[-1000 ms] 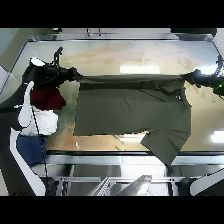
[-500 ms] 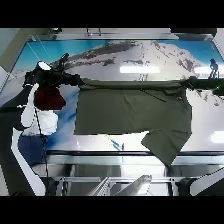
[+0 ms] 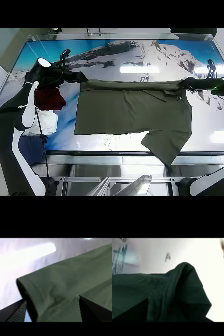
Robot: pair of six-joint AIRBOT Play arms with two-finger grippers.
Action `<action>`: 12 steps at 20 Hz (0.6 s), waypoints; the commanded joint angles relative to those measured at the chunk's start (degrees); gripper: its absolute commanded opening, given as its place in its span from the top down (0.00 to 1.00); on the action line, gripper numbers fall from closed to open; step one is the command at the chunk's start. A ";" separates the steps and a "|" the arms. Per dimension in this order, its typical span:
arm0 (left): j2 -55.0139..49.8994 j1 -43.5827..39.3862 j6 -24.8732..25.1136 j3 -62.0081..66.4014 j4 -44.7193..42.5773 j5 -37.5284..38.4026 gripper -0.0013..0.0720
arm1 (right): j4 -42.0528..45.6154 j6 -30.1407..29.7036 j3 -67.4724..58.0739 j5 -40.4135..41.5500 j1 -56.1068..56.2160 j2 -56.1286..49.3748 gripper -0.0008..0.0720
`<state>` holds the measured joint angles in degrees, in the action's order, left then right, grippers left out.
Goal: Fold the shirts.
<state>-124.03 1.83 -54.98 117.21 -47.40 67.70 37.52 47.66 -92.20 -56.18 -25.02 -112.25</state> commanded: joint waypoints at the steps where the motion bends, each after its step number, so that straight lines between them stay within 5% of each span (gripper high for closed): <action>1: 3.41 0.83 -4.66 3.50 -5.03 5.42 0.02 | 11.10 7.67 -0.48 -0.11 -0.76 5.81 0.26; 3: 9.66 2.21 -10.73 -0.74 -14.16 7.17 0.03 | 18.27 15.74 -0.46 -1.86 -2.23 10.45 0.28; 4: 12.44 2.89 -13.35 -3.21 -17.16 8.87 0.02 | 19.78 18.34 -0.46 -3.63 -3.23 12.26 0.48; 5: 15.04 3.80 -16.02 -5.81 -18.86 11.65 0.02 | 19.71 19.28 -0.42 -6.21 -4.22 13.86 0.99; 8: 21.84 6.03 -19.23 -17.70 -17.49 16.35 0.03 | 19.76 21.81 1.92 -13.22 -5.77 17.84 0.97; 12: 30.82 6.03 -19.15 -42.45 -17.07 11.69 0.03 | 18.49 21.68 15.23 -16.31 -5.99 24.30 0.97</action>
<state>-99.15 7.44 -72.55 89.52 -63.72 81.06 56.01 67.99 -84.79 -68.97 -30.55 -92.44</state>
